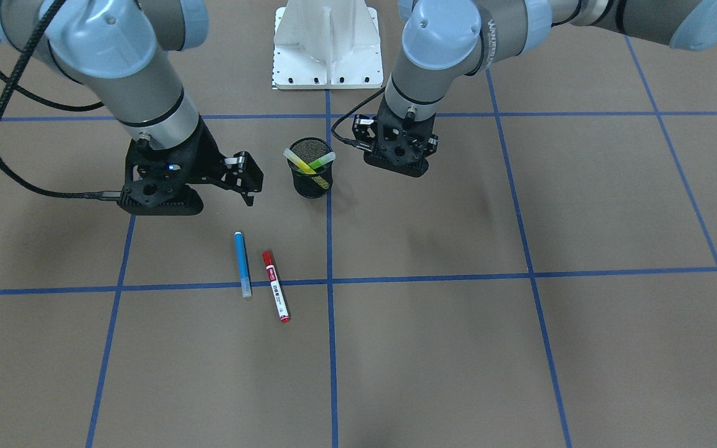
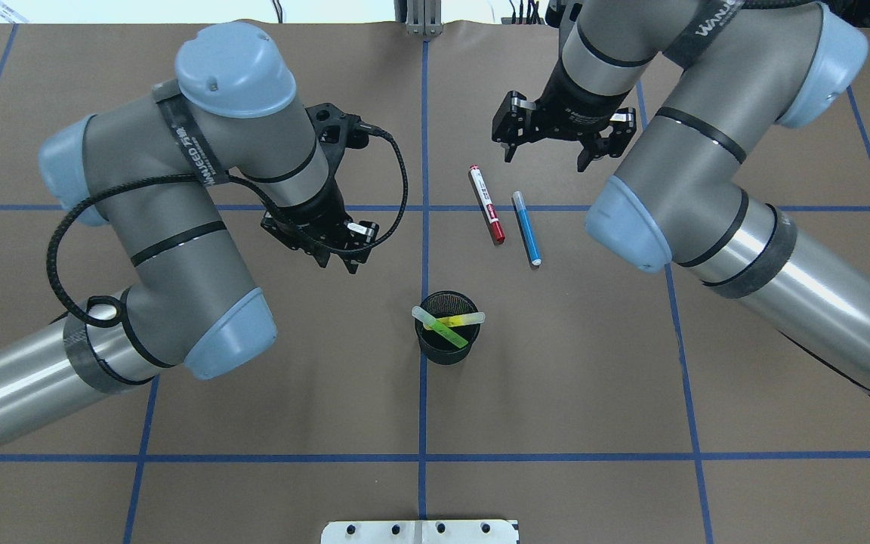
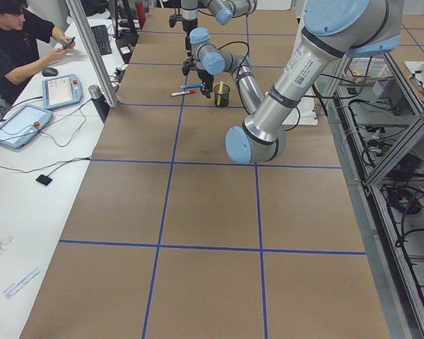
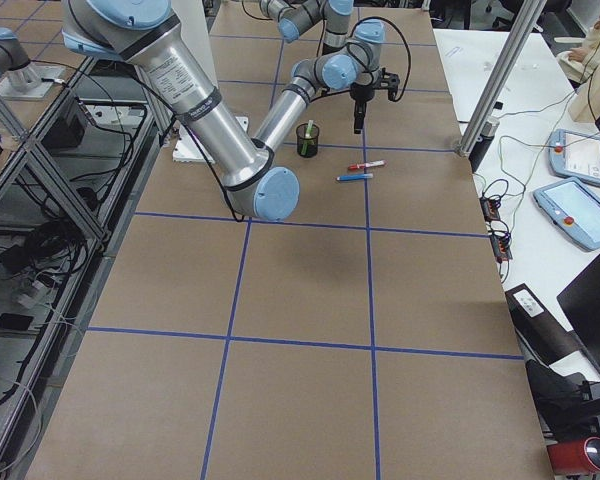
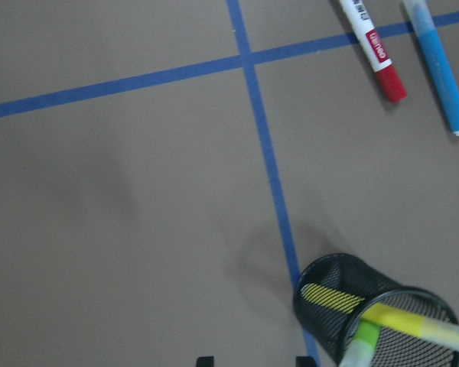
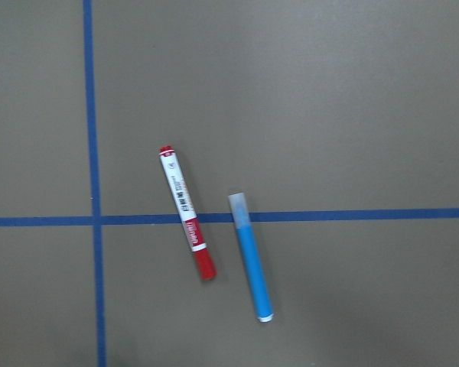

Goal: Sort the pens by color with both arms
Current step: 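Open and raise the left gripper while the right gripper moves toward the cup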

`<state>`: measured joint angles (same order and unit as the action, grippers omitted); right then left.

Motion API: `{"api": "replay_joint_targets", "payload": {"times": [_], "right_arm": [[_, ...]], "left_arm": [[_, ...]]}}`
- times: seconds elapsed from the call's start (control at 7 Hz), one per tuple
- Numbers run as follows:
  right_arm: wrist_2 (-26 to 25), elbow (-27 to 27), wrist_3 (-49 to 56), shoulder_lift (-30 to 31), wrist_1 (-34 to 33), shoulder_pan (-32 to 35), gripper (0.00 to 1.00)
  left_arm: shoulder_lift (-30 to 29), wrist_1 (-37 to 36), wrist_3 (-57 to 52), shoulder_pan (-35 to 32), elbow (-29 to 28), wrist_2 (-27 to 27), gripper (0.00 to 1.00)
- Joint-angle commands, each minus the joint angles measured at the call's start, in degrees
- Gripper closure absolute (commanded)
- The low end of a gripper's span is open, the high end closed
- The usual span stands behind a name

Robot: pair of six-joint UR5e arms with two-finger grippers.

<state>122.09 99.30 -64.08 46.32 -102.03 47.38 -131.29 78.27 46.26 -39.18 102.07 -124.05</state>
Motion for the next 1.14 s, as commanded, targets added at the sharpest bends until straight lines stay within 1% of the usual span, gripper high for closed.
{"api": "replay_joint_targets", "payload": {"times": [0.0,0.14,0.29,0.43,0.57,0.71,0.86,1.0], "right_arm": [[-1.8,-6.4,-19.8,-6.6,2.4,-2.5,0.01],[-4.8,-6.4,-26.8,-7.2,2.5,-4.6,0.01],[-9.5,-6.3,-31.5,-7.5,2.6,-8.0,0.01],[-11.0,-5.7,-31.2,-7.4,2.5,-9.9,0.01],[-12.2,-5.4,-26.4,-7.3,2.5,-10.6,0.01],[-13.0,-3.6,-18.2,-6.4,1.8,-11.8,0.02],[-12.9,-3.3,-14.2,-6.6,1.4,-12.6,0.02],[-12.5,-3.1,-14.1,-6.7,1.5,-14.1,0.02]], "left_arm": [[1.4,-3.0,-2.9,-2.4,2.2,-0.1,0.53],[1.3,-4.8,-4.5,-3.1,2.5,-0.1,0.53],[1.1,-7.8,-8.1,-3.5,3.7,-0.1,0.53],[1.0,-8.9,-8.8,-4.0,4.1,-0.1,0.53],[1.0,-9.0,-8.8,-4.2,4.1,-0.1,0.53],[1.0,-9.0,-8.8,-4.2,4.3,-0.1,0.53],[0.9,-9.1,-8.8,-4.2,4.4,-0.1,0.53],[0.9,-9.1,-8.9,-4.2,4.4,-0.1,0.53]]}}
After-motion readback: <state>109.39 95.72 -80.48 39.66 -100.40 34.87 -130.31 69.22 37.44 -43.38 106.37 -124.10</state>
